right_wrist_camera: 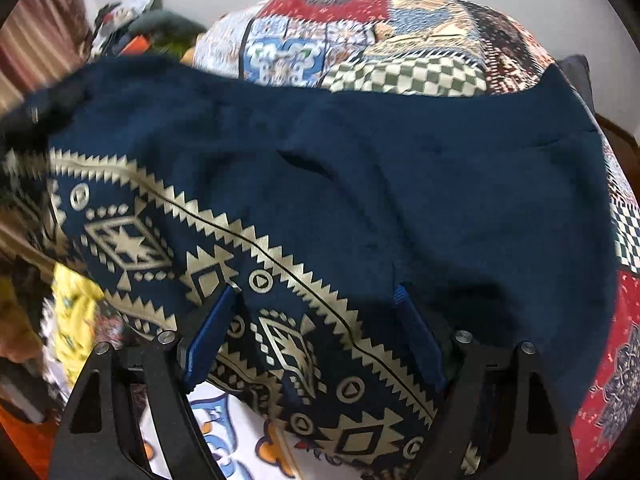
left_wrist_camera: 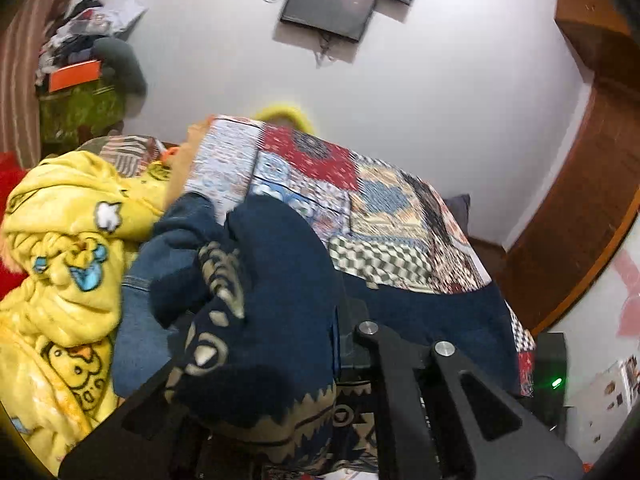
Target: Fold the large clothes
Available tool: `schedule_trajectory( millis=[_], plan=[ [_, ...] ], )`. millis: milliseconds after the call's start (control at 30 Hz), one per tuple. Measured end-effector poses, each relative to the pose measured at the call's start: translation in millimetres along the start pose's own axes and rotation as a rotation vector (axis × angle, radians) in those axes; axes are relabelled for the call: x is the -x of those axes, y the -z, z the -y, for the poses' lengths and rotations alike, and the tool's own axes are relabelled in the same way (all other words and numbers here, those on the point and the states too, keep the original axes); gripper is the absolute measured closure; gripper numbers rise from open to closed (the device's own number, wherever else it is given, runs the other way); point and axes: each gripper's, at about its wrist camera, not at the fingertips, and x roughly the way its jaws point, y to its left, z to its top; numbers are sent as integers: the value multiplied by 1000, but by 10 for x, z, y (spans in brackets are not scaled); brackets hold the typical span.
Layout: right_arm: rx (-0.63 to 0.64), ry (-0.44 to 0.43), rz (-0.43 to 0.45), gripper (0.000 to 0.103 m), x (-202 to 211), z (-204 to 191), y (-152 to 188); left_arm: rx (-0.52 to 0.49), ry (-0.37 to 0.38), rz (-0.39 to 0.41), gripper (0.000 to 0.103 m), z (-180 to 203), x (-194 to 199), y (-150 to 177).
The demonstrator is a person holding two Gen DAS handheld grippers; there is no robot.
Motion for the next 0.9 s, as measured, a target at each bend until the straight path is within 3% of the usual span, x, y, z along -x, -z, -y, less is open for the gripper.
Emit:
schedule_trajectory(
  millis=[167, 233, 333, 400, 500, 600, 800, 900],
  plan=[
    [-2, -8, -6, 23, 249, 82, 81, -80, 42, -47, 96, 494, -173, 10],
    [-36, -15, 32, 23, 464, 229, 174, -118, 68, -57, 96, 715, -213, 40],
    [-88, 46, 87, 23, 797, 497, 363, -115, 156, -89, 96, 1054, -265, 123],
    [-129, 85, 121, 23, 1005, 721, 488, -131, 232, -153, 96, 1323, -361, 250],
    [-209, 139, 152, 23, 1236, 1071, 631, -184, 269, -248, 96, 1630, -520, 492],
    [-287, 154, 172, 23, 1403, 1348, 790, -301, 273, -306, 96, 1898, -581, 778],
    [-346, 174, 174, 23, 1527, 1629, 958, -488, 337, -442, 96, 2189, -636, 1164],
    [-365, 170, 184, 23, 1560, 1677, 1003, -493, 378, -520, 96, 2187, -731, 1267]
  ],
)
